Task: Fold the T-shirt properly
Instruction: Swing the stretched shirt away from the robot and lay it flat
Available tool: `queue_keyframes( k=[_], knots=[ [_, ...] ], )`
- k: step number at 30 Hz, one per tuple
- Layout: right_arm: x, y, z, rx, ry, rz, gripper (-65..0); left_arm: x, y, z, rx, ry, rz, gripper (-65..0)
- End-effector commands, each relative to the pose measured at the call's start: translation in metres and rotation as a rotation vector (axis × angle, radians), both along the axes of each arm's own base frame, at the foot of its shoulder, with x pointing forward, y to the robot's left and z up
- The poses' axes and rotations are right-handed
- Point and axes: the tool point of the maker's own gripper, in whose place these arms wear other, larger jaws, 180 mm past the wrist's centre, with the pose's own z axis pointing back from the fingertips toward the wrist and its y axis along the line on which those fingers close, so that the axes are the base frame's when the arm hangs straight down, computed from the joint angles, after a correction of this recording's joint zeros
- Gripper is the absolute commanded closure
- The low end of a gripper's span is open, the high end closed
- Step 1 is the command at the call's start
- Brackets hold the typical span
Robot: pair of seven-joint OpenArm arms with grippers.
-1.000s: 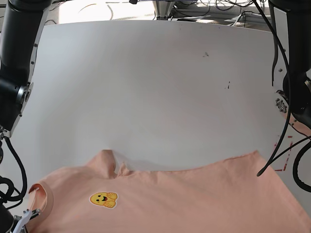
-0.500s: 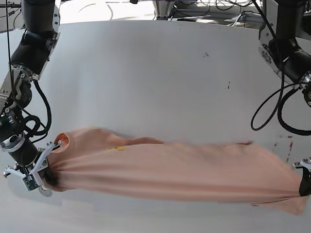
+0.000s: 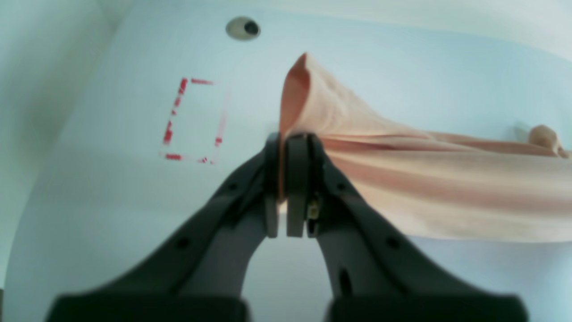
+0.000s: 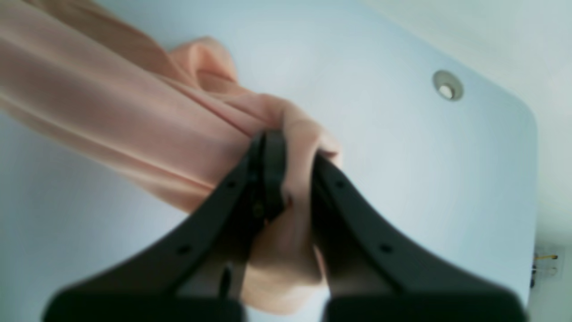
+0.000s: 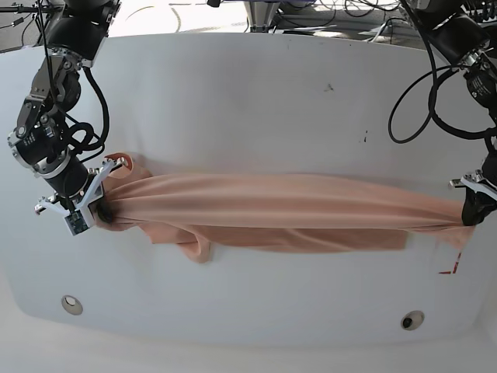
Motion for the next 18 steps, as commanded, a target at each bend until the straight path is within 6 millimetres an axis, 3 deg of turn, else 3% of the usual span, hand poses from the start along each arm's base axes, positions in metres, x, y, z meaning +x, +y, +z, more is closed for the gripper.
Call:
queue_keyframes(
  k=[1,5,11,18],
  knots=[
    [-0.004,-0.005,0.007,-0.022,-0.027,-0.006,-0.2,-0.009,0.006,0.007,0.003,-0.033,0.006,0.0],
    [-0.018,0.001,-0.013,0.0,0.027,-0.006,-0.2,-0.032,0.007,-0.022,-0.018,0.053,0.006,0.0],
    [-0.042,-0.002,-0.04,0.027,0.101,-0.038,-0.2,-0.058,0.012,-0.048,-0.018,0.145,0.023,0.0],
    [-0.067,-0.001,-0.062,0.021,0.181,-0.037,-0.2,-0.08,0.024,-0.059,0.033,0.194,0.023,0.0]
  ],
)
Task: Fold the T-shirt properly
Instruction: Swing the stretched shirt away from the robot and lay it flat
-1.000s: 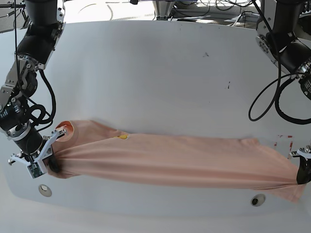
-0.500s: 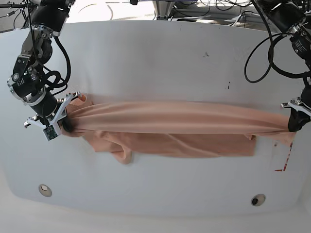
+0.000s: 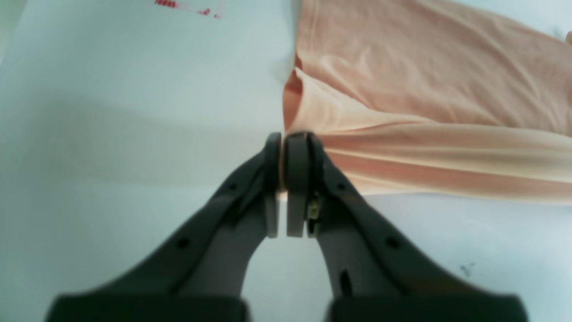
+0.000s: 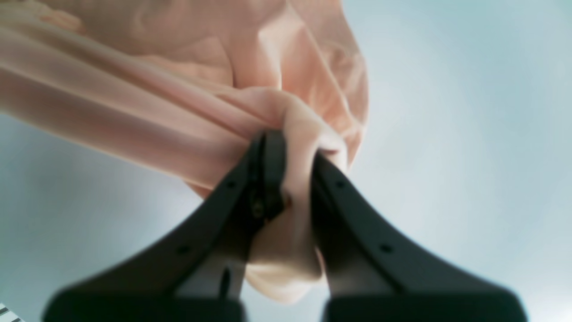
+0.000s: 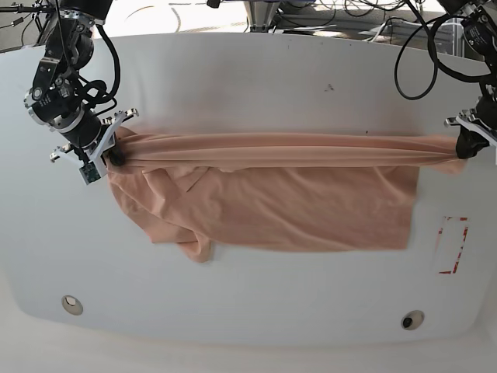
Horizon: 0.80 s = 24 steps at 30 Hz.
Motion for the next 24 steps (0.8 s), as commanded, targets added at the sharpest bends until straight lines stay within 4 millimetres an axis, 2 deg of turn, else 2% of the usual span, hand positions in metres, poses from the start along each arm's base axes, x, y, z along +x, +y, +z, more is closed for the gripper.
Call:
queue_keyframes(
  k=[1,9,14,24],
  knots=[
    [-0.002,-0.004,0.007,-0.018,-0.025,-0.003,-0.2,0.0,0.009,0.014,0.049,-0.037,-0.002,0.0],
    [-0.038,0.01,-0.021,0.058,0.074,0.004,-0.2,-0.019,0.024,0.011,0.11,0.025,-0.017,0.0],
    [-0.061,0.016,-0.034,0.091,0.136,0.01,0.0,-0.036,0.029,0.002,0.119,0.076,-0.007,0.0],
    [-0.088,0.017,-0.05,0.097,0.212,0.004,0.0,-0.05,0.031,-0.006,0.166,0.139,-0.062,0.0]
  ],
)
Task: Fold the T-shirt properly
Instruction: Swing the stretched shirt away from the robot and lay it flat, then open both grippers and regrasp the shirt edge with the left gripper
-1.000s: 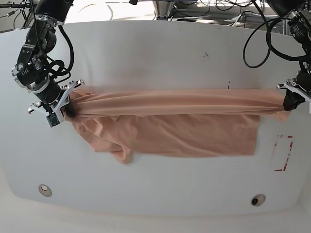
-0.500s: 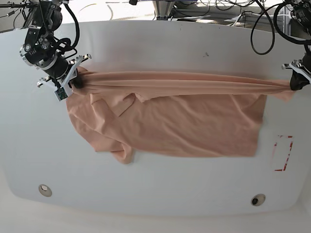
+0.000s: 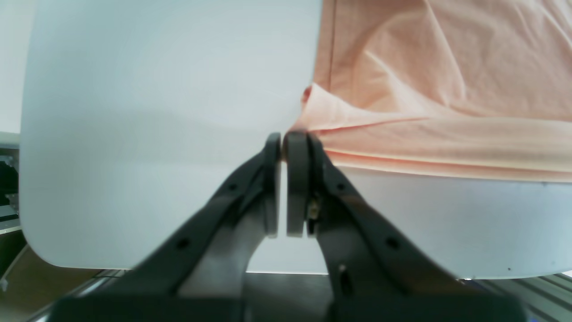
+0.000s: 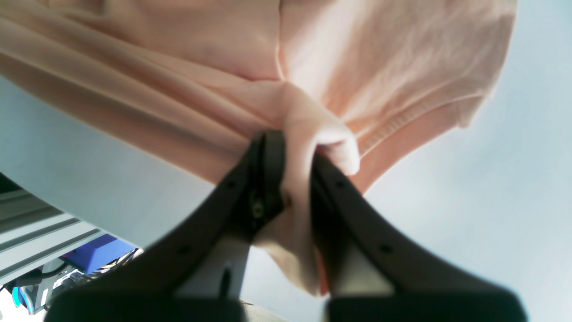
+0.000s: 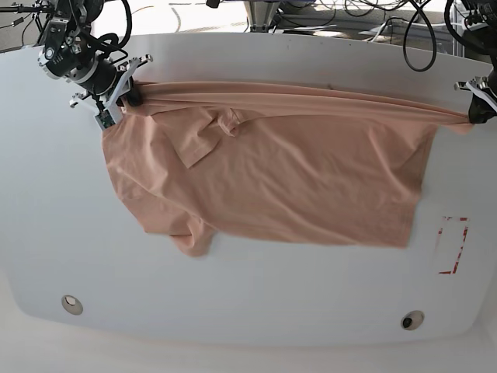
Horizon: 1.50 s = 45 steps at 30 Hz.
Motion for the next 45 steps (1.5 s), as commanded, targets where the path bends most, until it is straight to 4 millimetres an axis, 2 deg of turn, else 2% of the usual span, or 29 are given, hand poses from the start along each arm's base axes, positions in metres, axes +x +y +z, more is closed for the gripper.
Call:
queue_keyframes(
  k=[1,11,15,23,25,27,30,34,36,38,41,45],
  knots=[
    [-0.001,-0.005,0.004,-0.018,-0.01,-0.004,0.0,0.004,0.004,0.011,0.028,-0.029,-0.012,0.0],
    [-0.011,-0.008,-0.004,-0.025,0.027,-0.002,0.0,0.006,0.002,-0.002,0.116,0.056,-0.072,0.0],
    [-0.013,-0.009,-0.007,-0.022,0.038,-0.008,-0.2,0.017,-0.006,-0.006,0.104,0.056,-0.099,0.0],
    [-0.014,-0.012,-0.01,-0.035,0.05,-0.018,-1.7,0.038,-0.002,-0.018,0.063,0.068,-0.102,0.0],
    [-0.016,-0.014,-0.012,-0.05,0.057,-0.021,-5.7,0.044,-0.001,-0.018,0.058,0.069,-0.107,0.0],
    [-0.016,-0.016,-0.013,-0.067,0.062,-0.023,-12.8,0.05,0.0,-0.019,0.056,0.07,-0.112,0.0],
    [-0.018,-0.019,-0.014,-0.085,0.067,-0.023,-26.8,0.055,-0.001,-0.018,0.052,0.062,-0.115,-1.3],
    [-0.016,-0.018,-0.01,-0.086,0.054,-0.02,-48.5,0.066,-0.001,-0.007,0.057,0.025,-0.118,-10.7],
    [-0.012,-0.017,-0.004,-0.094,0.032,-0.012,-57.2,0.069,-0.001,-0.004,0.059,0.013,-0.118,-16.8],
    [-0.012,-0.016,0.0,-0.098,0.022,-0.007,-63.1,0.072,-0.001,-0.001,0.06,0.004,-0.119,-22.1],
    [-0.011,-0.015,0.001,-0.099,0.03,-0.002,-65.0,0.076,-0.003,0.006,0.069,-0.018,-0.126,-27.2],
    [-0.007,-0.027,0.009,-0.093,0.015,-0.042,-65.0,0.079,-0.009,0.015,0.083,-0.043,-0.142,-28.1]
  ],
)
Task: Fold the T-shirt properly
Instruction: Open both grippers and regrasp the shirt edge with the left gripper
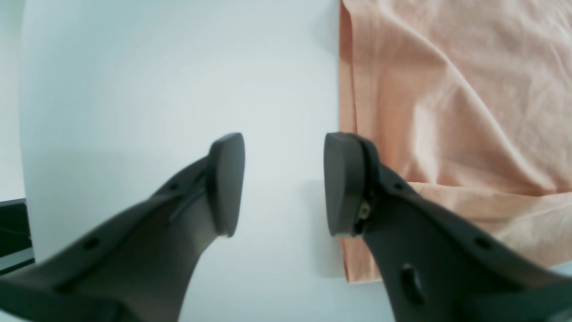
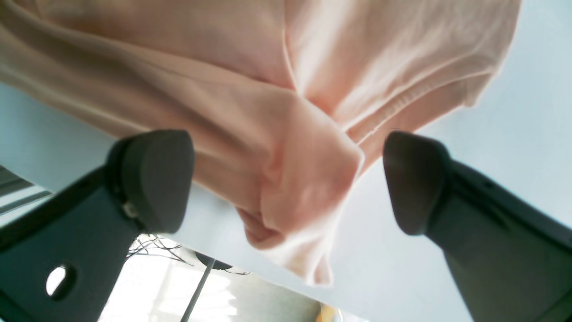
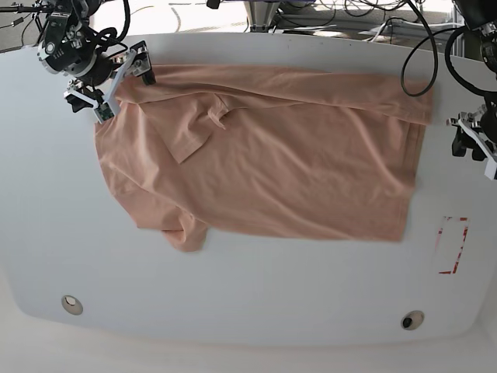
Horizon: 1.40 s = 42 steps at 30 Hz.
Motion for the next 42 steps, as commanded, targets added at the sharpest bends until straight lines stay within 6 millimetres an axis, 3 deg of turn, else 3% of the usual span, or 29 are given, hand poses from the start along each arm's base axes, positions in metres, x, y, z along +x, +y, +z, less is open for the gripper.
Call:
queue_keyframes(
  k=[1,4,10,16,20,27,33,37,42],
  knots=[
    [0.007,-0.013,0.015,0.005,-0.054,-0.035,-65.0,0.01,0.0,0.024,0.029,-0.068,-0.022,-28.2],
    [0.016,-0.02,0.028,0.052,-0.108,-0.076,-65.0,0.012,-0.008,0.028,0.013,-0.088,-0.039,-28.3],
    [0.037,-0.016,0.05,0.174,-0.217,-0.131,-62.8,0.01,-0.044,0.024,-0.144,-0.126,-0.082,-28.1],
    [0.04,-0.018,0.051,0.194,-0.225,-0.152,-51.2,-0.006,-0.086,0.007,-0.225,-0.083,-0.156,-28.1],
    [0.023,-0.026,0.035,0.136,-0.152,-0.19,-40.0,-0.023,-0.101,-0.014,-0.273,-0.034,-0.142,-28.1],
    [-0.014,-0.028,0.014,0.101,-0.03,-0.194,-28.7,-0.031,-0.094,-0.03,-0.212,0.014,-0.108,-28.1],
    [-0.027,-0.026,0.006,0.107,0.009,-0.206,-30.8,-0.035,-0.077,-0.045,-0.131,0.068,-0.073,-28.1],
    [-0.03,-0.026,-0.001,0.121,0.027,-0.222,-31.7,-0.024,-0.068,-0.05,-0.139,0.07,-0.045,-28.1],
    [-0.032,-0.034,-0.017,0.14,0.07,-0.249,-31.9,-0.019,-0.07,-0.067,-0.18,0.11,-0.04,-28.1]
  ],
)
